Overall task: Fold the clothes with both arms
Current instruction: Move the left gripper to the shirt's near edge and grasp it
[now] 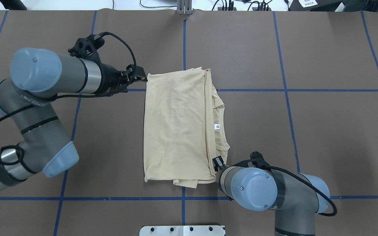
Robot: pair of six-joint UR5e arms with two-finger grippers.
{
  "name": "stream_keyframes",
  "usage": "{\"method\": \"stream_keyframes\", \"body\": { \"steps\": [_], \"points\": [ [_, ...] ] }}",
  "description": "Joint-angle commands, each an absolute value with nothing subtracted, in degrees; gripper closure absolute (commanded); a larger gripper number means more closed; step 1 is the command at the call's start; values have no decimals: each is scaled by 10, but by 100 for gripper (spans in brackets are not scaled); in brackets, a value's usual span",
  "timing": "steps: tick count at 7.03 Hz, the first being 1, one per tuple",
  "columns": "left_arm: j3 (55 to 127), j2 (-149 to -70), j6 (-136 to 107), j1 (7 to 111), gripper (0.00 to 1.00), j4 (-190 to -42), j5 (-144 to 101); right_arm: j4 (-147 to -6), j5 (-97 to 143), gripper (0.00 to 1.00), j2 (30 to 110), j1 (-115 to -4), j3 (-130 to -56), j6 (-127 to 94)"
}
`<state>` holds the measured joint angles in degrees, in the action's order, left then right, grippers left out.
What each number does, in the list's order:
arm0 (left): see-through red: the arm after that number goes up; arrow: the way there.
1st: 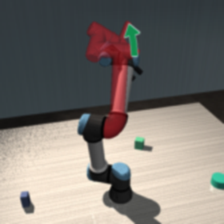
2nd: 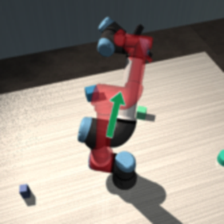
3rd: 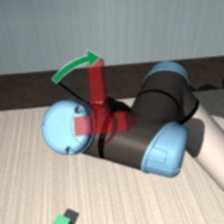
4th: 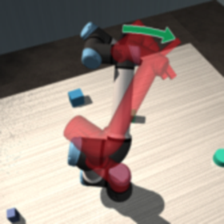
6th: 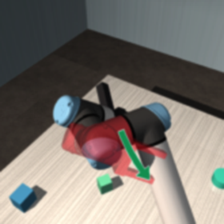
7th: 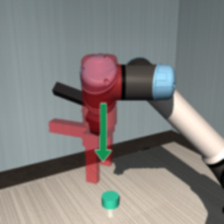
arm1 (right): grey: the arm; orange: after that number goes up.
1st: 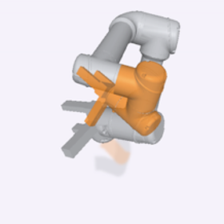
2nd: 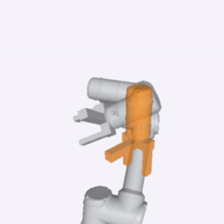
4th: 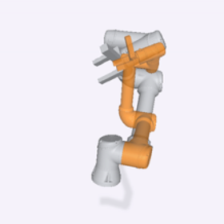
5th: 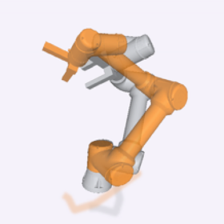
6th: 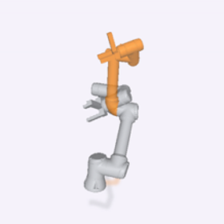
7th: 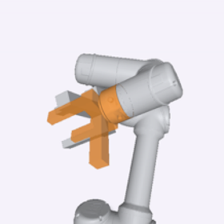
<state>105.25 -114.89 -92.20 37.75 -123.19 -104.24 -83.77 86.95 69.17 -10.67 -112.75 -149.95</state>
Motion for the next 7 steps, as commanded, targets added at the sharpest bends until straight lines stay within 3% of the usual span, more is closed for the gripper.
{"method": "stream_keyframes", "body": {
  "steps": [1, 3, 7],
  "points": [
    [1123, -1115, -1044, 302, 1, -1230, -1033, -845, 869, 100, 703, -99, -1143, -1500],
    [1125, -1100, -1060, 218, 2, -1221, -939, -860, 868, 100, 703, -95, -1146, -1500],
    [1129, -1074, -1130, 171, 2, -1225, -949, -860, 868, 100, 703, -95, -1146, -1500]
  ]
}}
